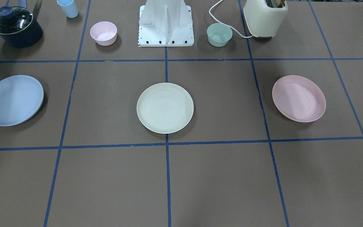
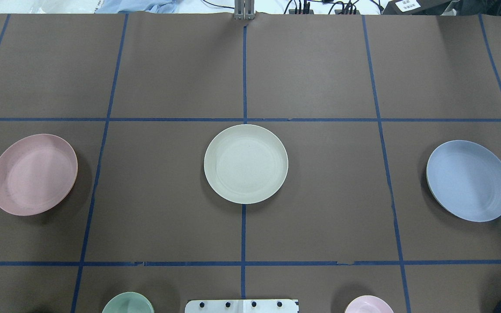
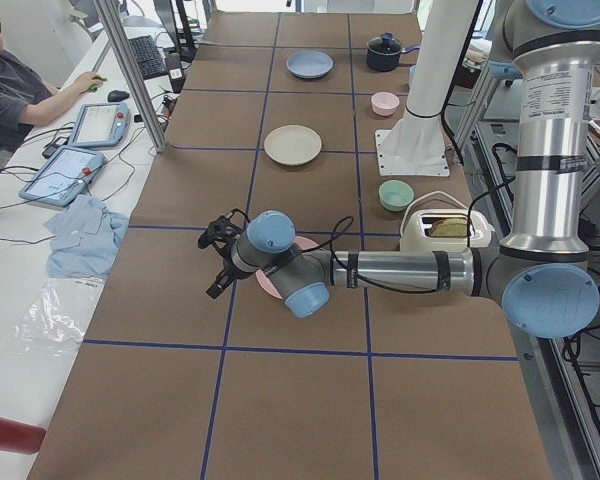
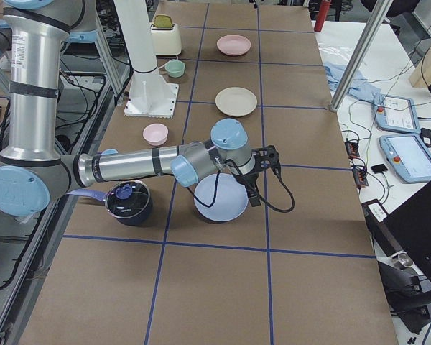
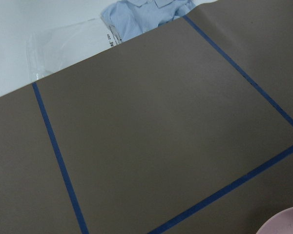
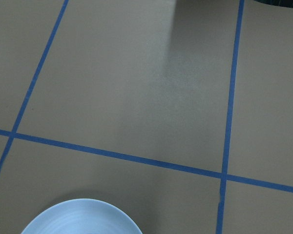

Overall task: Stack three plates with pink and blue
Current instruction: 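Move the left gripper toward the pink plate's rim, then grasp the pink plate's rim with the left gripper and lift it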

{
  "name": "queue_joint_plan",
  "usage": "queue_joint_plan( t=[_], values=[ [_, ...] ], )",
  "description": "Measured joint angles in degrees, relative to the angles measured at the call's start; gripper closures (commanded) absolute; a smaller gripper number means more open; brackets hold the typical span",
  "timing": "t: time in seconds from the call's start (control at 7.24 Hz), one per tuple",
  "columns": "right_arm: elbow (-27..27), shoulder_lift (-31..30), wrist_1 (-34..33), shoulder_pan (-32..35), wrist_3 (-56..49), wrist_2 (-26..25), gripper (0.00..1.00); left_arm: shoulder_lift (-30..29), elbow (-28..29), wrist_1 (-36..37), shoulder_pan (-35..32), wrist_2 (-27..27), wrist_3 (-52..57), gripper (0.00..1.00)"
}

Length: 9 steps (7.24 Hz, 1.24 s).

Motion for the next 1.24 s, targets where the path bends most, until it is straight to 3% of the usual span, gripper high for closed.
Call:
queue_joint_plan(
  t=[0.28,0.55,0.69,0.97,1.24],
  values=[
    [0.0,-0.3,1.6,-0.5,1.6,0.0,0.00,1.4,7.5,-15.6,8.1,6.0,-13.5,0.00],
    [0.0,-0.6,2.2,-0.6,1.8,0.1,0.00,3.1,9.6,-21.7,15.3,9.6,-20.0,0.00],
    [0.0,-0.7,2.3,-0.6,1.8,0.1,0.00,3.6,9.8,-22.7,18.5,11.7,-21.6,0.14],
    [0.0,-0.8,2.4,-0.6,1.8,0.1,0.00,4.2,9.8,-23.2,23.1,16.1,-22.6,0.94],
    [0.0,-0.7,2.4,-0.6,1.8,0.1,0.00,4.8,9.6,-23.2,24.0,17.0,-22.3,1.00]
  ],
)
